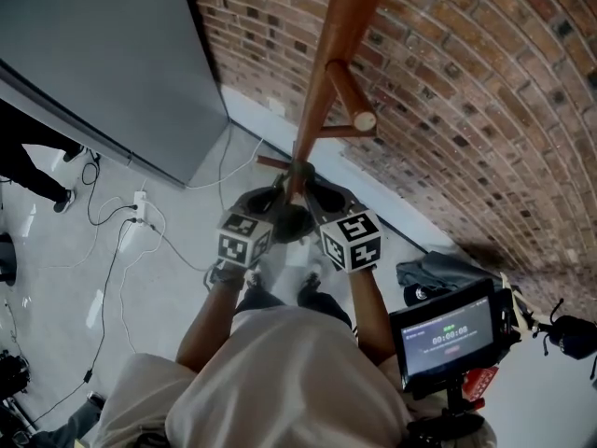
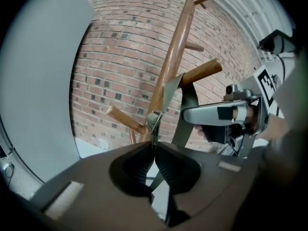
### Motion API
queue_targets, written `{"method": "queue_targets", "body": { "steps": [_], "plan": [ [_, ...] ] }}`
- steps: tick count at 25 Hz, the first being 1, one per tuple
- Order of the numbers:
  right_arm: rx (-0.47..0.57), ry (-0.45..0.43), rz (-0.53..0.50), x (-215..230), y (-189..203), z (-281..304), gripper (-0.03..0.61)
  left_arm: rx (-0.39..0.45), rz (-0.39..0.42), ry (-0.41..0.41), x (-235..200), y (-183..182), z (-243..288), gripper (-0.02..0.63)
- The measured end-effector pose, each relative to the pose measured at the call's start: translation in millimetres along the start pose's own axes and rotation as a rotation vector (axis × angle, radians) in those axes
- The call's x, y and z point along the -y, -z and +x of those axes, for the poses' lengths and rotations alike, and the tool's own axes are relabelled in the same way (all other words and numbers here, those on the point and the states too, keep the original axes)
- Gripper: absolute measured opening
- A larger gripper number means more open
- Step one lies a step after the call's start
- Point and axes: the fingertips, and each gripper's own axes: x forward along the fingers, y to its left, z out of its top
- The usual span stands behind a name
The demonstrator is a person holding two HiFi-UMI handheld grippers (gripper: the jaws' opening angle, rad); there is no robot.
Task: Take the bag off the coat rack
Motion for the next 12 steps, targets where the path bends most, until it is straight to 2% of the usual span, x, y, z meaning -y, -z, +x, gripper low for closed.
{"method": "queue_targets", "body": {
  "steps": [12],
  "plan": [
    [0.051,-0.004,0.021,-2,-11,-26,0.008,0.018,0.016,0.013,9,-9,-23,0.021]
  ]
}}
